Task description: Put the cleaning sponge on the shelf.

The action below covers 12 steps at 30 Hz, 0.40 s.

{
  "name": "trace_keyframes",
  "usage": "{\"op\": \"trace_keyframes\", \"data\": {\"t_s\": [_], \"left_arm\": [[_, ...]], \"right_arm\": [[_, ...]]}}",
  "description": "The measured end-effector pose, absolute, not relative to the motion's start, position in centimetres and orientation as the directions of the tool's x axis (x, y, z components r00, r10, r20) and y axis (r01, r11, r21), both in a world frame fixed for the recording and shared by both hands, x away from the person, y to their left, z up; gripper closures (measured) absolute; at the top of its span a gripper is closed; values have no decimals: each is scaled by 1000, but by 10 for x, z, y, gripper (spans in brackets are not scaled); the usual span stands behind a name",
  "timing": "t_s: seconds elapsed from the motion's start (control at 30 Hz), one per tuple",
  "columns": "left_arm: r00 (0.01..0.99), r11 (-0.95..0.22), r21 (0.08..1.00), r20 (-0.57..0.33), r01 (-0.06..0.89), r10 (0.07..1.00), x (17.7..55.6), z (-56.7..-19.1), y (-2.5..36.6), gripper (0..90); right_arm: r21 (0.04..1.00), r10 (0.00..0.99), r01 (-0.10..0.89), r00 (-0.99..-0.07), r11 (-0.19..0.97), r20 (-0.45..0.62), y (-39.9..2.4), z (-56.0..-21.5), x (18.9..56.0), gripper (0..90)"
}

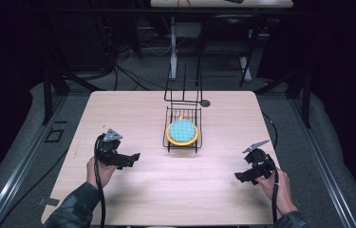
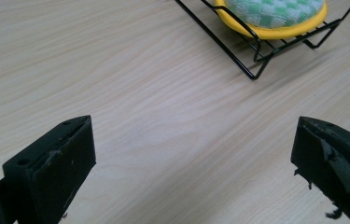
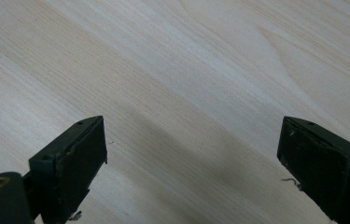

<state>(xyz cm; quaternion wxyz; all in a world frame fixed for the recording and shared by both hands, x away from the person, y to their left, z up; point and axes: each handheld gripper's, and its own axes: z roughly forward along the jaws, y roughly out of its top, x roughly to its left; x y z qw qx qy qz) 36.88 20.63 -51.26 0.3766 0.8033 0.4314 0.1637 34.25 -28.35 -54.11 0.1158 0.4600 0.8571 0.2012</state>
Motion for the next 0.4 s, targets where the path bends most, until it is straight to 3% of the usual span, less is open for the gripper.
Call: {"op": "trace_keyframes", "data": {"t_s": [0.4], "left_arm": [[606,-383,725,-59,573,794,374,-521,202,0]], "right_arm": [[451,833,740,-553,500,-16,-284,-541,343,75]]}}
